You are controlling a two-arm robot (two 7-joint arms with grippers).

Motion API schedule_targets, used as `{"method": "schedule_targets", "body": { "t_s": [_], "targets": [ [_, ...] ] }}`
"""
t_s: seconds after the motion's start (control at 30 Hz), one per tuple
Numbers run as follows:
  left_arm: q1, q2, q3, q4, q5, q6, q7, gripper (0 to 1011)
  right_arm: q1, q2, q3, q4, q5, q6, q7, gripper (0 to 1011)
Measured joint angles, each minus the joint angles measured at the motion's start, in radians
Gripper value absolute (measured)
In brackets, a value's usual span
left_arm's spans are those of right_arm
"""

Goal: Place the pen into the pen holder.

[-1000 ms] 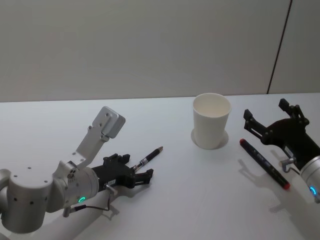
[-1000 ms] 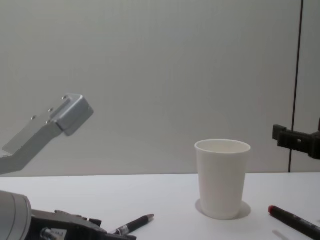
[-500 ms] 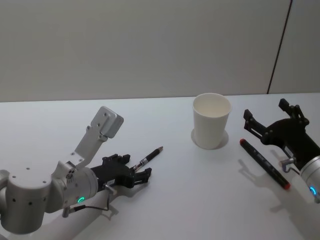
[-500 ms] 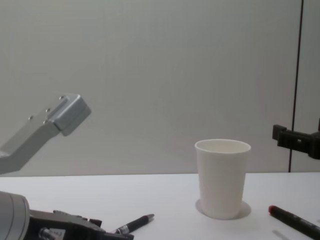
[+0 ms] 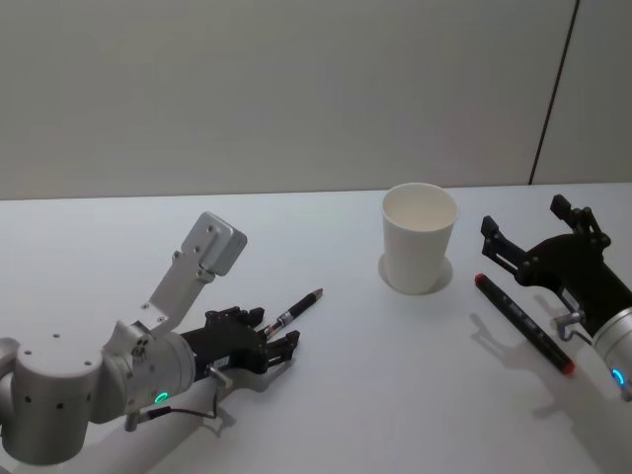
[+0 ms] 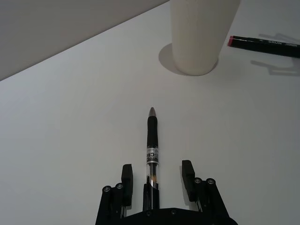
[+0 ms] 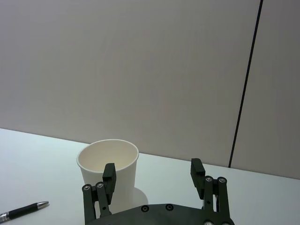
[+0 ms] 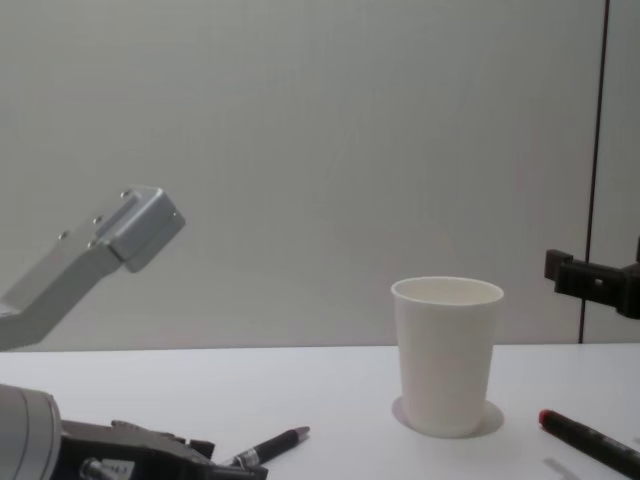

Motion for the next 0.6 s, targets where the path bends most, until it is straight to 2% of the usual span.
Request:
{"method": "schedule_targets", "body": {
  "t_s": [0.13,0.17,0.3,0.6],
  "targets": [
    [0.002,0.001,0.004,-0.004,0.006,-0.005,-0.009,544,0.000,0.000,0.000,0.000,0.000,0.000,0.000,1001],
    [0.002,0.001,0.004,-0.004,0.006,-0.005,-0.009,544,0.000,0.000,0.000,0.000,0.000,0.000,0.000,1002],
    [0.002,0.002,0.007,-0.008,0.013,-0.008,-0.018,387,0.000,0.000,0.000,0.000,0.000,0.000,0.000,1002],
    [0.002,0.003,0.008,-0.012,0.022,-0.006,-0.023,250,0.000,0.000,0.000,0.000,0.000,0.000,0.000,1001]
  ]
}}
